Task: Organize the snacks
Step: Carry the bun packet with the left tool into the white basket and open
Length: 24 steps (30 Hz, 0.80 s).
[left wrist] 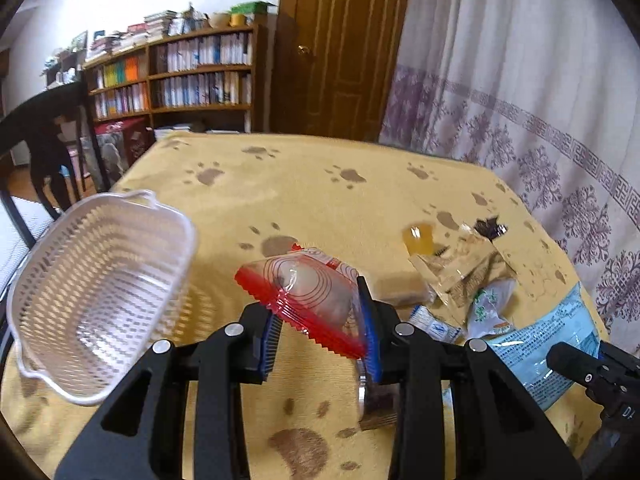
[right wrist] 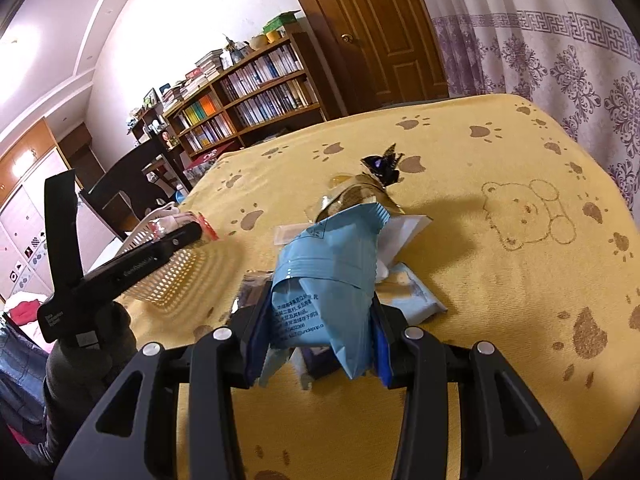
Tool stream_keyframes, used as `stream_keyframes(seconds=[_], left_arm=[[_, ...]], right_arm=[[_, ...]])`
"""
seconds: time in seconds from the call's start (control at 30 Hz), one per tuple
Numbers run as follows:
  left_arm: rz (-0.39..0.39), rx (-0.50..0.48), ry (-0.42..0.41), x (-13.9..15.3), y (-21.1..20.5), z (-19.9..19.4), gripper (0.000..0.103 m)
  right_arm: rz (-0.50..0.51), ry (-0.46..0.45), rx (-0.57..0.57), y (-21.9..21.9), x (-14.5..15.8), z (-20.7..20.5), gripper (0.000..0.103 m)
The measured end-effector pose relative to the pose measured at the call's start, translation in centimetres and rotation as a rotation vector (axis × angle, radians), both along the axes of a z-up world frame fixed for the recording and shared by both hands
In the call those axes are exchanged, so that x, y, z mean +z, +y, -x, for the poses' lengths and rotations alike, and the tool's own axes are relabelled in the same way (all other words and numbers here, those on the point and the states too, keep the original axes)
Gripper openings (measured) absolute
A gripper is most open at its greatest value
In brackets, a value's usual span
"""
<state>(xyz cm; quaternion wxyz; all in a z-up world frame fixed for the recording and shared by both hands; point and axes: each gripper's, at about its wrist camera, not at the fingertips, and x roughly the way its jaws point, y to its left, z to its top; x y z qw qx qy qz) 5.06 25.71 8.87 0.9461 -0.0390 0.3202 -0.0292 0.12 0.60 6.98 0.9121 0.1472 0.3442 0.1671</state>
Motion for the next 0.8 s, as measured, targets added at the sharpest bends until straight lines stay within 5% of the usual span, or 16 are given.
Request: stream_keyframes(seconds=[0.57, 0.63, 0.8], left_arm=[[-0.016, 0.229, -0.04, 2.5, 12.5, 2.7, 0.037], [0.004, 0.233, -0.031, 2.5, 13.4, 2.6, 0.062], [0.014, 0.254, -0.084, 3.9, 15.7, 3.7, 0.084]], right_arm=[[-0.05, 0.013, 0.039, 3.3, 0.6, 0.6, 0.042], [-0.057, 0.012, 0.038, 3.7, 0.9, 0.6, 0.042], [-0.068, 0.005, 0.039, 5.0, 1.7, 0.3, 0.042]])
